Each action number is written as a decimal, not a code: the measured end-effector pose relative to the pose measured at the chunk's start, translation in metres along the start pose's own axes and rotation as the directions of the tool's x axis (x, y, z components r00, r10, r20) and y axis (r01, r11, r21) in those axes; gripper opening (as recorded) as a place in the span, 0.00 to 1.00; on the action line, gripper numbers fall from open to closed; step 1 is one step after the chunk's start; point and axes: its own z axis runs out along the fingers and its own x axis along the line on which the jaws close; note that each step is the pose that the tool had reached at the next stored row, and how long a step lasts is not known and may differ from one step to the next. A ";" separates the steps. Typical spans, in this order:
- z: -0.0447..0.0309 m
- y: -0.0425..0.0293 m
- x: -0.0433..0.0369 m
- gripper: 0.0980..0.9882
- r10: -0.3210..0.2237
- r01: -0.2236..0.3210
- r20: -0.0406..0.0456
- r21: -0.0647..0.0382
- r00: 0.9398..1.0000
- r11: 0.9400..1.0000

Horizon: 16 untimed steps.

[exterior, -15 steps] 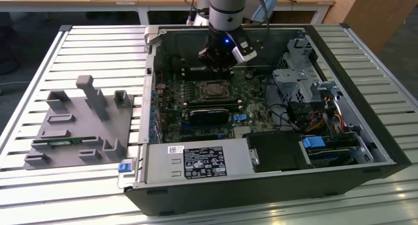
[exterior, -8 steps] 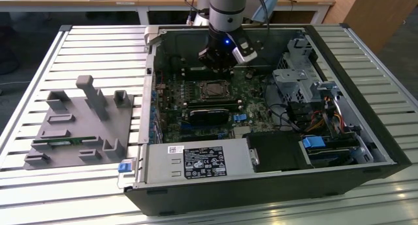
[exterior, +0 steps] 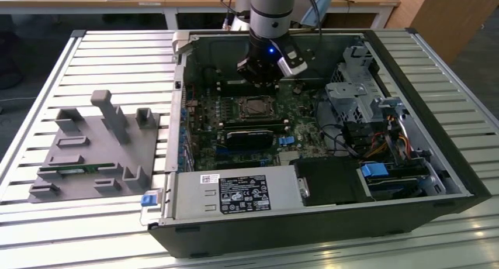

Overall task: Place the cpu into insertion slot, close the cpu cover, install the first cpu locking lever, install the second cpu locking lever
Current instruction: 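Install the second cpu locking lever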

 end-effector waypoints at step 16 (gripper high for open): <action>-0.0004 -0.0079 0.0001 0.01 0.000 0.000 0.000 0.000 1.000 1.000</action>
